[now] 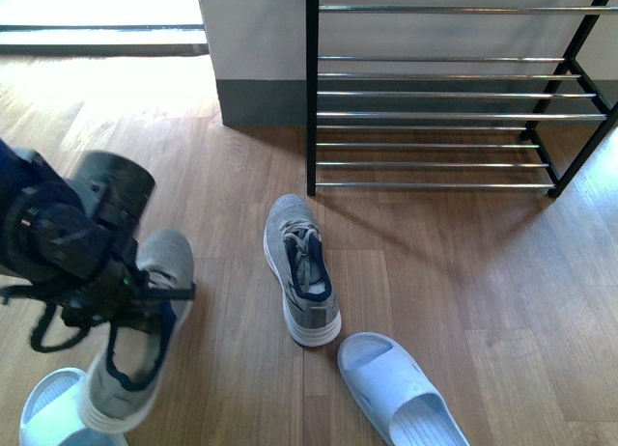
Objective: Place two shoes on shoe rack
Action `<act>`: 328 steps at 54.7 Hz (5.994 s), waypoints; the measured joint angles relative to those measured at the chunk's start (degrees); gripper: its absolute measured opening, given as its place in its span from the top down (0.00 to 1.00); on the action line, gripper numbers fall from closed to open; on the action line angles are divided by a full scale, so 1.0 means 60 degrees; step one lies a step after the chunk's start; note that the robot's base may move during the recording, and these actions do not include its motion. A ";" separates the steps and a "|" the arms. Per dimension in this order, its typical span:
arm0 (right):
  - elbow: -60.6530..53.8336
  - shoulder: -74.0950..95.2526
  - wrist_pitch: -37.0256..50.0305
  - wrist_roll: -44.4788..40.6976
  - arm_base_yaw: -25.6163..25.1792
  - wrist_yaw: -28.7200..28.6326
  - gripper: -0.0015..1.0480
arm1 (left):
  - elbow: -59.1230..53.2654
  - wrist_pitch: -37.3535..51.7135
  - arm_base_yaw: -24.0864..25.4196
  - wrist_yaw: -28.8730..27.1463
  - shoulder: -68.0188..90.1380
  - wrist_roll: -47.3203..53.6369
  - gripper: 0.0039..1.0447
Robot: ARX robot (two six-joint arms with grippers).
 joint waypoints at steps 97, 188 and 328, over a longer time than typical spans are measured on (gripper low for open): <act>0.0219 0.0656 -0.0896 -0.0025 -0.0444 -0.2073 0.09 | -0.5898 -0.6816 -0.4164 -0.8251 -1.7267 -0.2266 0.99; 1.0561 2.6239 0.5625 -0.1071 0.1413 -0.0426 0.31 | -0.5901 -0.6819 -0.4167 -0.8193 -1.7267 -0.2269 0.99; 0.3330 0.6921 0.1242 -0.2685 0.1530 -0.2076 0.99 | -0.5912 -0.6823 -0.4167 -0.8200 -1.7285 -0.2277 0.99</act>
